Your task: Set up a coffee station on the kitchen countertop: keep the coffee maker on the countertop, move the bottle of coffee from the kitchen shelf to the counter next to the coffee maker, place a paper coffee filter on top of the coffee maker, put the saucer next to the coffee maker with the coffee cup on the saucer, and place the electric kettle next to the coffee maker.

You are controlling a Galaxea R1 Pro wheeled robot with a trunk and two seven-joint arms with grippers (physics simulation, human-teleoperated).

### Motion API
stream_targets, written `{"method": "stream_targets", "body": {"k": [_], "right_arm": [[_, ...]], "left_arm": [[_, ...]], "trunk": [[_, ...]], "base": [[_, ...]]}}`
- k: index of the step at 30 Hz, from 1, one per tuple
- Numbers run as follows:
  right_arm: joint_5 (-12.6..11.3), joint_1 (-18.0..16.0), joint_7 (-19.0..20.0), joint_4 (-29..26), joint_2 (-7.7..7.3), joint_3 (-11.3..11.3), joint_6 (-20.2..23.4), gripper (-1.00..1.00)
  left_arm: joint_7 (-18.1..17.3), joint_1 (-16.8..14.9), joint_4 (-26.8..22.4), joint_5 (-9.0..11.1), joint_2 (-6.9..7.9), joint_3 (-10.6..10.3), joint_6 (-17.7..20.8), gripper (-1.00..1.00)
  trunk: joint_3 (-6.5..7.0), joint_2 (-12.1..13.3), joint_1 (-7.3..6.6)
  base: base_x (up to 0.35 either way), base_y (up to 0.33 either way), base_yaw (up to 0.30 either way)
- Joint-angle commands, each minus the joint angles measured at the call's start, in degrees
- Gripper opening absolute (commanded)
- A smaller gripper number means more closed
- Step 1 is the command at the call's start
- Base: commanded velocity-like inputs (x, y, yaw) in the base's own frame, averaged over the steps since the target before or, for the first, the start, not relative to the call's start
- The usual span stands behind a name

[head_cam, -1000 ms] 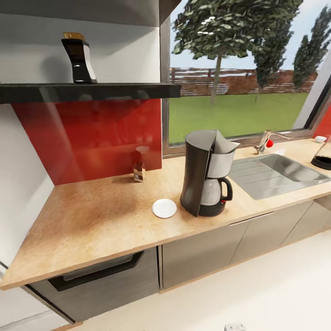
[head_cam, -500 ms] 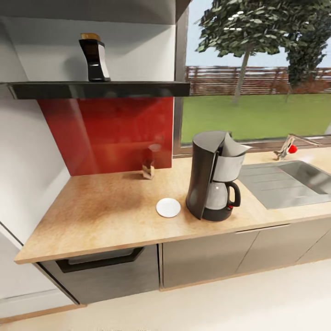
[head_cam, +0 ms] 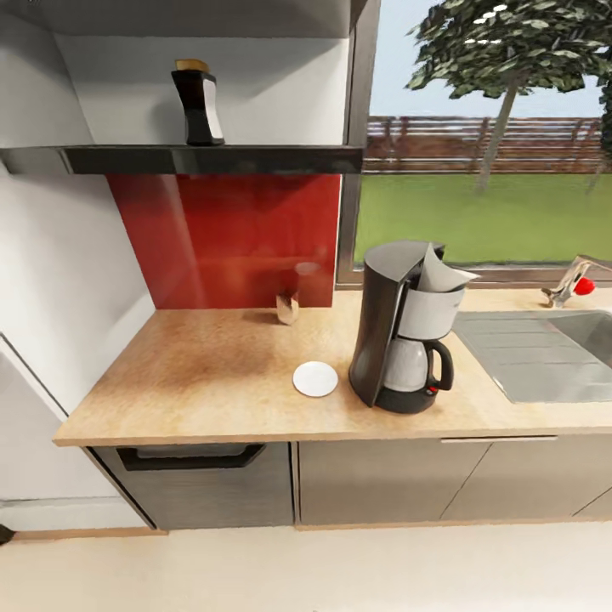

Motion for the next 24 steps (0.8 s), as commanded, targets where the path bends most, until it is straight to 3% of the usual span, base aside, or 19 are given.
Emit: {"method": "stream_targets", "body": {"k": [1, 15, 24], "right_arm": [[0.05, 0.13, 0.23, -0.1, -0.01, 0.33, 0.16, 1.0], [-0.24, 0.85, -0.01, -0.41, 1.09, 0.09, -0.26, 1.0], [-0.38, 0.85, -0.02, -0.45, 1.07, -0.23, -0.3, 1.0]], "left_arm": [[0.23, -0.07, 0.11, -0.6, -0.03, 0.43, -0.26, 1.0], [1.72, -0.07, 0.02, -0.77, 0.0, 0.5, -0.23, 1.0], [1.89, -0.08, -0.24, -0.95, 0.09, 0.56, -0.18, 1.0]], "trunk": [[-0.17, -0.11, 0.01], [-0.43, -0.11, 0.01], [-0.43, -0.11, 0.01]], "base": [[-0.147, -0.26, 0.188], [-0.23, -0.199, 0.045], [-0.123, -0.025, 0.0]]}}
